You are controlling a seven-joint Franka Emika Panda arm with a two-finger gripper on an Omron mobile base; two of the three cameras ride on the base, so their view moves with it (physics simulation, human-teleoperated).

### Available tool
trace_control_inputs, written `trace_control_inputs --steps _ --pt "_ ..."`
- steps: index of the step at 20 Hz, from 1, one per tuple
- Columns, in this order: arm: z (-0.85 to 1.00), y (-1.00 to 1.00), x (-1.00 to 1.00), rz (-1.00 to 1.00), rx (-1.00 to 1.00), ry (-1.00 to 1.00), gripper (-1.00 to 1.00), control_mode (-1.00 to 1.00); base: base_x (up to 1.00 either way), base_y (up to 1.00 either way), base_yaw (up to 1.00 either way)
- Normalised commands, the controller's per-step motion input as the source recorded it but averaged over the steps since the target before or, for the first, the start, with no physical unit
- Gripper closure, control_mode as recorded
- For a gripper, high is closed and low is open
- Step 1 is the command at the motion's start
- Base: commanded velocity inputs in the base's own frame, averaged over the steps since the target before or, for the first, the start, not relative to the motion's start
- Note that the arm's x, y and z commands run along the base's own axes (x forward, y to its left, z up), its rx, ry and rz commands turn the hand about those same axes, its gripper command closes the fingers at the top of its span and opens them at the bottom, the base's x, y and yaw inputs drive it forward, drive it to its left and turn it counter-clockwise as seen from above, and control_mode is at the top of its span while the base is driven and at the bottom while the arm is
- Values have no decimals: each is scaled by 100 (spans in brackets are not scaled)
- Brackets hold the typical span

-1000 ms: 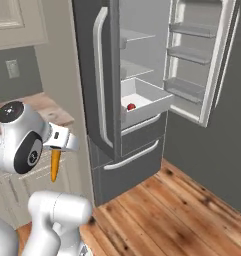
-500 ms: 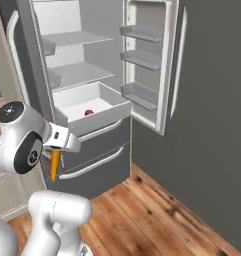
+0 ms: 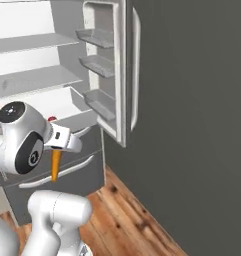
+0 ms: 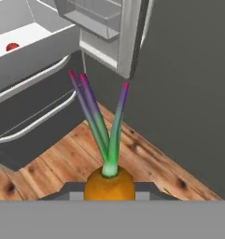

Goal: Place the onion and carrot inside the fridge drawer. Close the drawer after placing the vegetables.

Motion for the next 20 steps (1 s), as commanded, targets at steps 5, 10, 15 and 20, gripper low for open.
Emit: trace_control_inputs --steps 5,10,15,20 --pt "0 0 0 0 0 0 100 100 63 -39 44" --pt "0 0 0 0 0 0 100 100 67 0 63" --pt "0 0 0 0 0 0 100 100 72 -5 65" --pt "0 0 0 0 0 0 100 100 55 -51 51"
